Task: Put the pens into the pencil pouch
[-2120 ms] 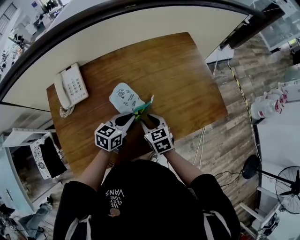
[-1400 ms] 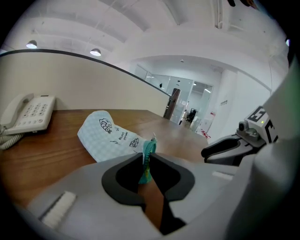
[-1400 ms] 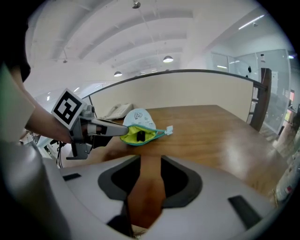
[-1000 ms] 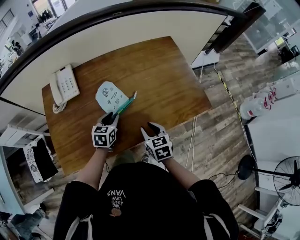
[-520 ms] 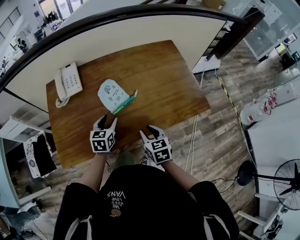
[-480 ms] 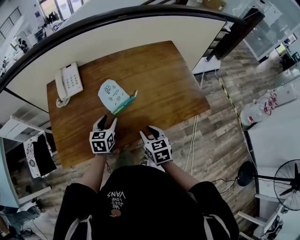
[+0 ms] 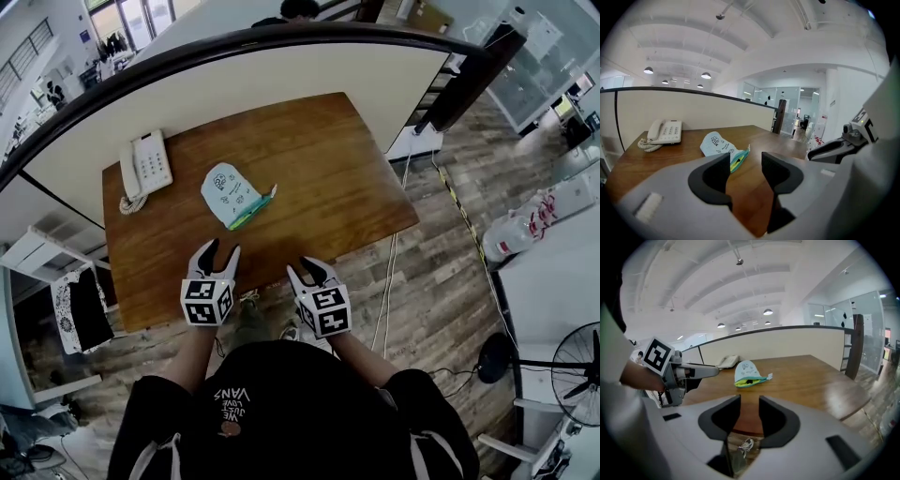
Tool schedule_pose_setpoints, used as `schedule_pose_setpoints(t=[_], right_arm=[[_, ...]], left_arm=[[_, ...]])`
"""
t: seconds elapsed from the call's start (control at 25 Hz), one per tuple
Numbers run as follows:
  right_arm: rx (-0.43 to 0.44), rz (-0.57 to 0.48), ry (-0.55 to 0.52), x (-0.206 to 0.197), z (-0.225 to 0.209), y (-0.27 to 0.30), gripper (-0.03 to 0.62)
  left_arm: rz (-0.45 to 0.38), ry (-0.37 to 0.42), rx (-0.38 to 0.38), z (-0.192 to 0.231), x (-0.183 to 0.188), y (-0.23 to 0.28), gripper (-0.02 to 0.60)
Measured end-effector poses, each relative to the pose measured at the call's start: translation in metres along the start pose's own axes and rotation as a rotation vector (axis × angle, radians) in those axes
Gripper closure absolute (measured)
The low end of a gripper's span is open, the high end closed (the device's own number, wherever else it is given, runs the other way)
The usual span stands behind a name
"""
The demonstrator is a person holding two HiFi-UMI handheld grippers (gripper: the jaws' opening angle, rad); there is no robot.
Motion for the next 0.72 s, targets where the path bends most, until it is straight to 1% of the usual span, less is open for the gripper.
schedule_pose_setpoints(t=[0.24, 0.36, 0.4, 0.52, 0.56, 0.6, 0.72], right_arm=[[-0.017, -0.037, 0.010, 0.008, -0.003, -0.021, 0.487], [-0.022, -0.063, 0.000, 0.014, -0.002, -0.029, 0.522], [-0.021, -0.073, -0.002, 0.016, -0.001, -0.031, 0.530], [-0.016, -0.098, -0.004, 0.020, 0.002, -0.036, 0.552], [-0.013, -0.105, -0.002, 0.021, 0.002, -0.037, 0.556], [-0.010, -0.112, 0.001, 0.022, 0.003, -0.038, 0.562], [0.004, -0.118, -0.003, 0.026, 0.006, -0.040, 0.572]], left_arm=[[-0.017, 0.050, -0.046, -0.025, 0.002, -0.018, 0.388], [-0.021, 0.068, -0.057, -0.033, 0.003, -0.027, 0.392], [-0.023, 0.073, -0.058, -0.036, 0.003, -0.029, 0.402], [-0.030, 0.086, -0.057, -0.042, 0.000, -0.036, 0.497], [-0.030, 0.089, -0.060, -0.044, -0.001, -0.038, 0.519], [-0.029, 0.092, -0.063, -0.046, -0.003, -0.039, 0.537], [-0.019, 0.106, -0.072, -0.051, -0.005, -0.042, 0.567]])
Point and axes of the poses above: the fingertips, and each gripper's own axes: y forward along the fingers, z to its left, x out of its top, the point moved 4 cm from there along -y, backward along the fingers, and after that the axes turned 5 degrees about -y, right-handed, at the moved point
